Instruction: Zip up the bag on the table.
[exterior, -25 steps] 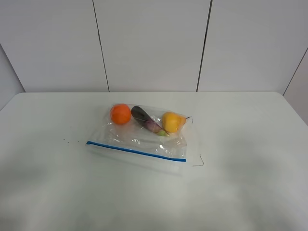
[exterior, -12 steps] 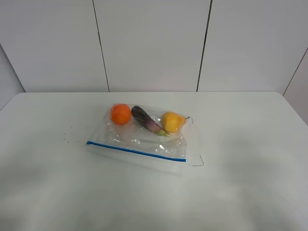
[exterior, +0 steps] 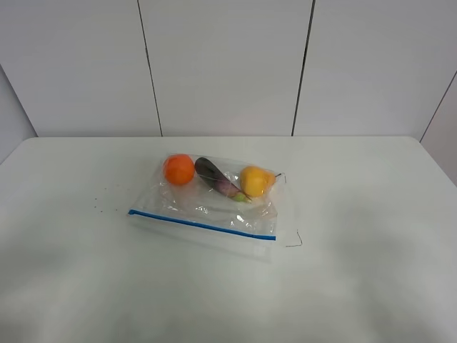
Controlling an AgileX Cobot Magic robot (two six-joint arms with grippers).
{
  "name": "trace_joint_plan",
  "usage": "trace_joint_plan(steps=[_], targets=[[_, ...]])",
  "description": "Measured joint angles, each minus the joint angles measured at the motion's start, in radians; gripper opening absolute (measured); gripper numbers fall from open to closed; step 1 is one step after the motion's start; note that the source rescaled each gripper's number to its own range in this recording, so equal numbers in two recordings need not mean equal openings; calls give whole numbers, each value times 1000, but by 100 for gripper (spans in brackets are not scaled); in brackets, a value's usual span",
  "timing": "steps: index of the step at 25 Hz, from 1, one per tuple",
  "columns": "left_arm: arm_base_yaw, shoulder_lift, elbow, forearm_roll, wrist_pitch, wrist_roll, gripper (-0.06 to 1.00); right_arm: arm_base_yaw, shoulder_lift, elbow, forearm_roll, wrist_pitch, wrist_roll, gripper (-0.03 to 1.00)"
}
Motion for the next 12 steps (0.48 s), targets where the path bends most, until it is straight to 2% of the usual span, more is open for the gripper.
trace_joint_plan(steps=[5,12], targets=[[0,0,0,0,0,0,96,2,-100,0,2,0,0,100],[0,0,0,0,0,0,96,2,-109,0,9,0,0,100]])
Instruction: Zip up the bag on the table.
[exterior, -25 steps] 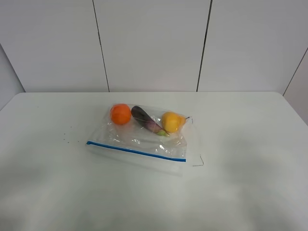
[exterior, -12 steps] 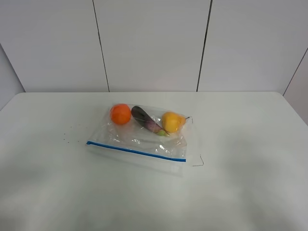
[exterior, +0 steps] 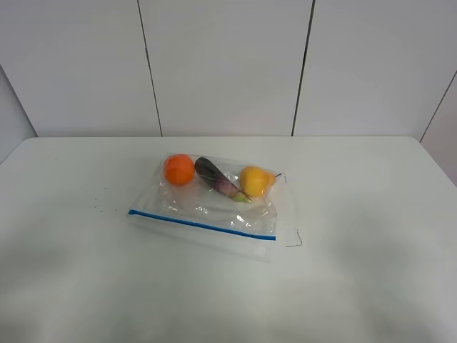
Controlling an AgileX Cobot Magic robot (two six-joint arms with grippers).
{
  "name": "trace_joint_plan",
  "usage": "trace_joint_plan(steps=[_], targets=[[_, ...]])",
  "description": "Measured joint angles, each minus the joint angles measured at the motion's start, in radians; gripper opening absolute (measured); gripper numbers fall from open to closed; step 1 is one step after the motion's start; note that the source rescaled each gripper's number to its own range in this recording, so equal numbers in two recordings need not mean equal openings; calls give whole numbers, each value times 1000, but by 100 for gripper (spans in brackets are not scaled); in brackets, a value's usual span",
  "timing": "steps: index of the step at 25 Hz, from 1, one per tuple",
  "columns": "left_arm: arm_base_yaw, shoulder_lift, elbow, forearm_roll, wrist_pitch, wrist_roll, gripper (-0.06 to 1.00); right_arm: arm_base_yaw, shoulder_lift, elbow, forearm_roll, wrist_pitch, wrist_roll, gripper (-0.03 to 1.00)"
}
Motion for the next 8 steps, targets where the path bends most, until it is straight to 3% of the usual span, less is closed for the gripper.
trace_joint_plan(steps=[8], targets=[[0,0,0,0,0,0,96,0,0,0,1,0,0,100]])
